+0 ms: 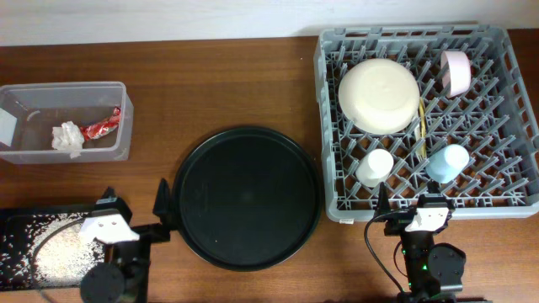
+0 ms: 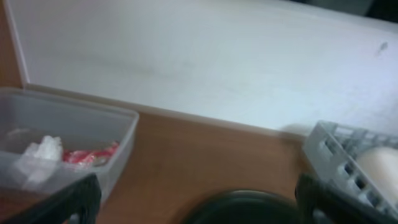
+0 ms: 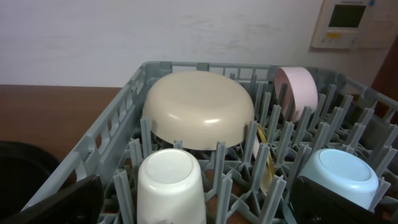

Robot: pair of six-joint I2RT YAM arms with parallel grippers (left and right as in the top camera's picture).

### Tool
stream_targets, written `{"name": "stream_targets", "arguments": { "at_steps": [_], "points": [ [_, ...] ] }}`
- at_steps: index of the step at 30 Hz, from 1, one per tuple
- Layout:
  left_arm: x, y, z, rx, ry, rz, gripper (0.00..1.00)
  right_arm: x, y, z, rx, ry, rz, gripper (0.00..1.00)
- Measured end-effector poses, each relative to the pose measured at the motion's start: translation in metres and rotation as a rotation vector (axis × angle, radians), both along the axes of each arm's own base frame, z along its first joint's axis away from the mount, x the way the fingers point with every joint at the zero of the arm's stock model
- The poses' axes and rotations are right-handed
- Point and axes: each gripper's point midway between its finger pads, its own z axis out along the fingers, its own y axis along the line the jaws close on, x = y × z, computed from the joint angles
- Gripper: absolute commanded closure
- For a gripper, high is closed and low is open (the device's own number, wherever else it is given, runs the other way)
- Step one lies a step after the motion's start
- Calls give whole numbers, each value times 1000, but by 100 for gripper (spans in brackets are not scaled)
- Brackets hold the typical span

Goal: Sort waste into correct bins and load items into the dishwasher rack

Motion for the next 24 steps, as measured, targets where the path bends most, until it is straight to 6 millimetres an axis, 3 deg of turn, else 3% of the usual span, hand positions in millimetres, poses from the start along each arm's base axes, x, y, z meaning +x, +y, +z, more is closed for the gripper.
{"name": "stream_targets", "arguments": {
  "at_steps": [2, 3, 10, 14, 19, 24],
  "points": [
    [9, -6, -7, -4, -57, -31, 1, 0, 0, 0, 0, 0, 0, 2],
    [15, -9, -23, -6, -64, -49, 1, 0, 0, 0, 0, 0, 0, 2],
    [24, -12, -80, -4, -9, -60, 1, 0, 0, 0, 0, 0, 0, 2],
    [20, -12, -85, -5, -41, -61, 1, 0, 0, 0, 0, 0, 0, 2],
    [15, -7, -109, -4, 29, -47, 1, 0, 0, 0, 0, 0, 0, 2],
    [15, 1, -109, 32, 31, -22, 1, 0, 0, 0, 0, 0, 0, 2]
  ]
}}
